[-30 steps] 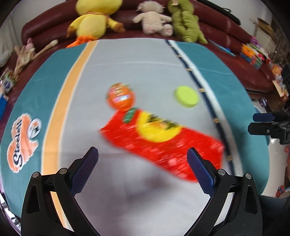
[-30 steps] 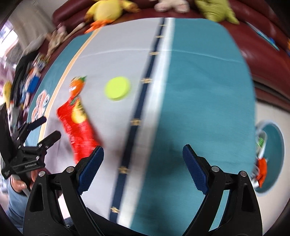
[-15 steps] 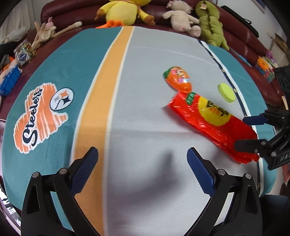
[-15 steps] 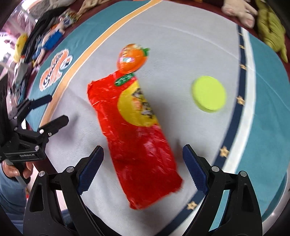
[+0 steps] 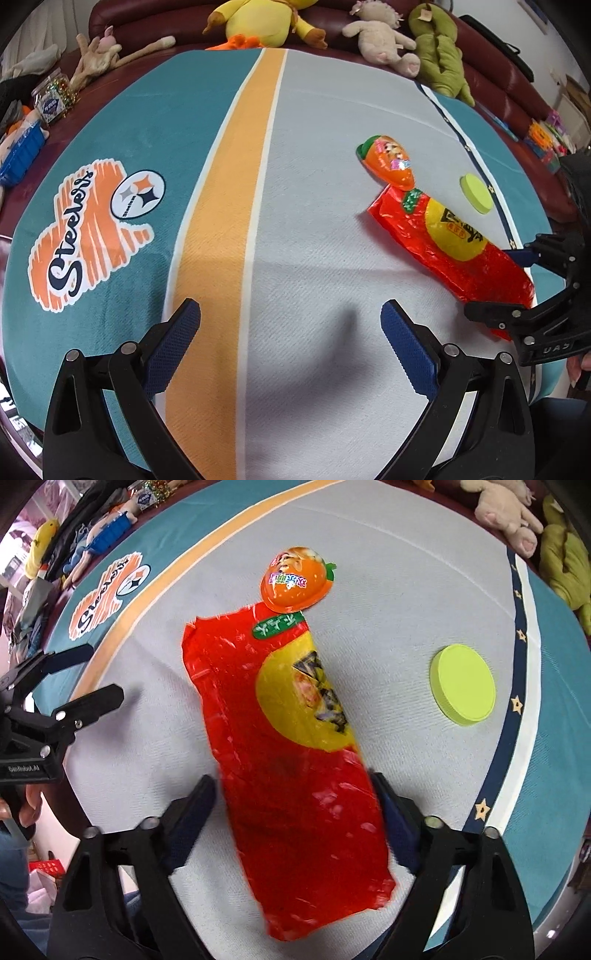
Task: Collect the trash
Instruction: 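Grasp the red-yellow snack wrapper with the right tool and lift it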
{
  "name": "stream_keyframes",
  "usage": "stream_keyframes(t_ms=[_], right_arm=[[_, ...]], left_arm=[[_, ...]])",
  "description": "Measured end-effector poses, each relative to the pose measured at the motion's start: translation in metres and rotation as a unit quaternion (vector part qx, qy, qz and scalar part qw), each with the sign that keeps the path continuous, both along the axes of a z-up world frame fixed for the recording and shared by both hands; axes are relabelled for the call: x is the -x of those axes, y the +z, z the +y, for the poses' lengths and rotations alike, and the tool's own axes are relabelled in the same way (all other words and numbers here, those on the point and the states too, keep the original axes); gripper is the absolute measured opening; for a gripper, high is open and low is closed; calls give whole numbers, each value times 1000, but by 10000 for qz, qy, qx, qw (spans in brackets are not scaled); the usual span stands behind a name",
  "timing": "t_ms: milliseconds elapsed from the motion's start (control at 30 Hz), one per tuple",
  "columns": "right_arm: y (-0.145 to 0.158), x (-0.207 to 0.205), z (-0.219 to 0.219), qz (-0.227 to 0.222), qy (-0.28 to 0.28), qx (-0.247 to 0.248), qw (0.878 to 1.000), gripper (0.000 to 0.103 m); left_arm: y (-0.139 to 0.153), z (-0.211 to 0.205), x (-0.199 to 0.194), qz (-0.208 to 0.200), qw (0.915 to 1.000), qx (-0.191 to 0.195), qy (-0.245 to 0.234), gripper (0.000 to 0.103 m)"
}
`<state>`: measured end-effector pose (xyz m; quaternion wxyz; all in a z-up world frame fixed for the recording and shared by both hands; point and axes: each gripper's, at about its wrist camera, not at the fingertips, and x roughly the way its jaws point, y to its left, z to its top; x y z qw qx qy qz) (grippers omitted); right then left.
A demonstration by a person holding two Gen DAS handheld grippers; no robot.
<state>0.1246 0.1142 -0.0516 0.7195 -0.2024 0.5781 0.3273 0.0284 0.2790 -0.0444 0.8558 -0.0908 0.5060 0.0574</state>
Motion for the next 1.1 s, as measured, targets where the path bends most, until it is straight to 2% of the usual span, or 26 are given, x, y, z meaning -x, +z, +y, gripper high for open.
stream_keyframes(t_ms=[33,67,100,133,200,467,767,1100], right_arm=[[1,2,0,-84,39,38,10000,66],[3,4,-2,-113,92,-10,9999,52],[5,5,-4,-83,107,-51,9999,34],[6,5,-5,-44,99,-56,9999,31],[14,6,-11,-51,57,-134,9999,19],[33,2,-58,44,-363,-266,9990,17],[28,-15,-126,161,-1123,-214,9933,17],[35,-33,-156,147,-1540,-533,9865,17]], left_arm=[[0,-1,0,-6,10000,9,-19,98],[0,-3,-2,-13,10000,11,-51,98],[1,-6,-3,-18,10000,8,-82,98],[1,-9,-5,-24,9999,3,-126,98],[1,-15,-9,-35,9998,15,-182,98],[0,-42,-31,-60,9986,113,-519,98],[-2,-76,-53,-46,9961,86,-876,98],[1,-95,-69,-40,9951,37,-992,98]])
